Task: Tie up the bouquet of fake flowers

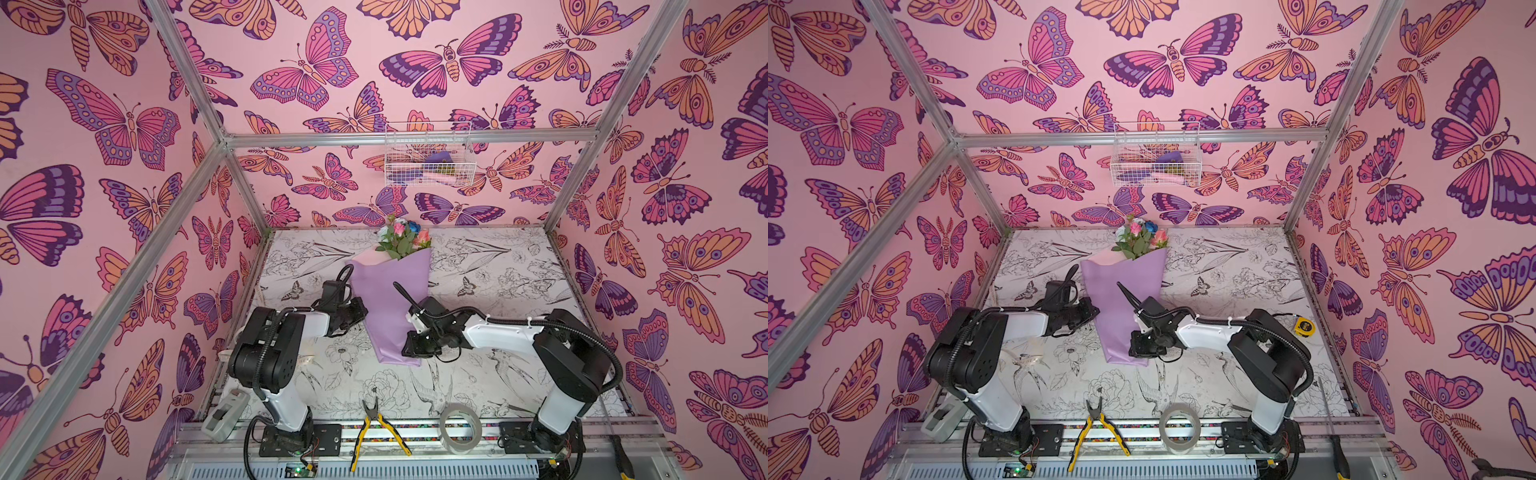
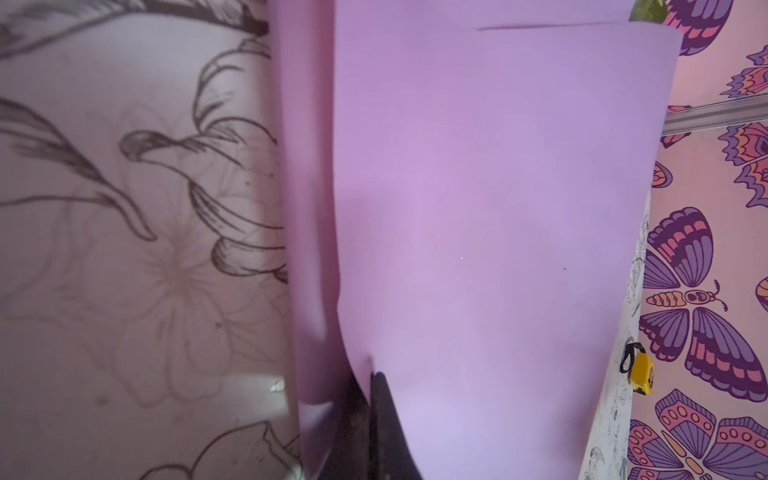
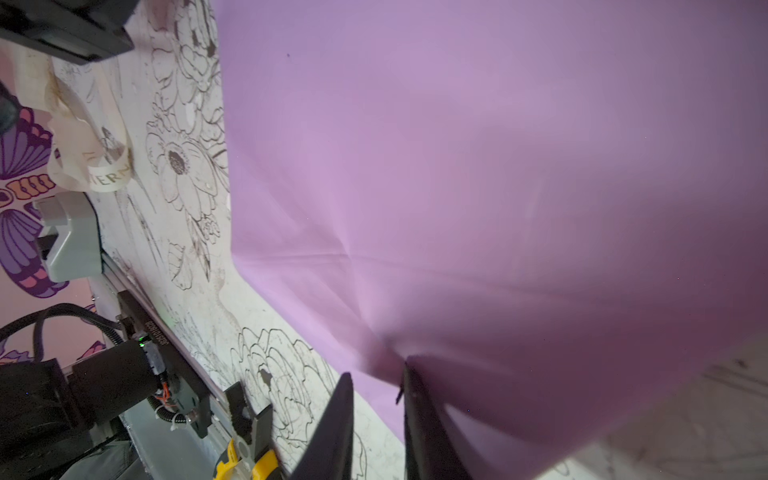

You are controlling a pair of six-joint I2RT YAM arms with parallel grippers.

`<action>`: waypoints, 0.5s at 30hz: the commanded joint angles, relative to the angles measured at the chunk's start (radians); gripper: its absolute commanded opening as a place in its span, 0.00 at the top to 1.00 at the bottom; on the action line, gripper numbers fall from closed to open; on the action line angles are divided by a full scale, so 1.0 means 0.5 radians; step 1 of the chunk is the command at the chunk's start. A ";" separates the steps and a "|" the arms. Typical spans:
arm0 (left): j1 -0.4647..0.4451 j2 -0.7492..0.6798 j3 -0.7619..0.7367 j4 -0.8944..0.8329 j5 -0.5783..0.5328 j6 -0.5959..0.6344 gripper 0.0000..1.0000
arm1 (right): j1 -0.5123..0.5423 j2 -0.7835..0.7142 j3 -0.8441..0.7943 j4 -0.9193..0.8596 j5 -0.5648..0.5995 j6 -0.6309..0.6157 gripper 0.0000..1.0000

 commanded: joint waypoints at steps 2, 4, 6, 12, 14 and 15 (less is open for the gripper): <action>0.015 0.057 0.011 0.036 0.043 0.002 1.00 | 0.041 0.004 0.106 0.083 -0.086 0.026 0.79; 0.014 0.059 0.008 0.037 0.042 -0.001 1.00 | 0.062 0.037 0.141 0.085 -0.089 0.021 0.80; 0.015 0.060 -0.001 0.046 0.043 -0.010 1.00 | 0.073 0.085 0.172 0.096 -0.093 0.022 0.80; 0.015 0.067 -0.022 0.068 0.039 -0.035 1.00 | 0.084 0.227 0.208 0.177 -0.149 0.047 0.84; 0.015 0.066 -0.026 0.075 0.035 -0.045 1.00 | 0.093 0.266 0.208 0.187 -0.154 0.051 0.84; 0.016 0.068 -0.029 0.081 0.032 -0.050 1.00 | 0.096 0.275 0.206 0.192 -0.156 0.051 0.84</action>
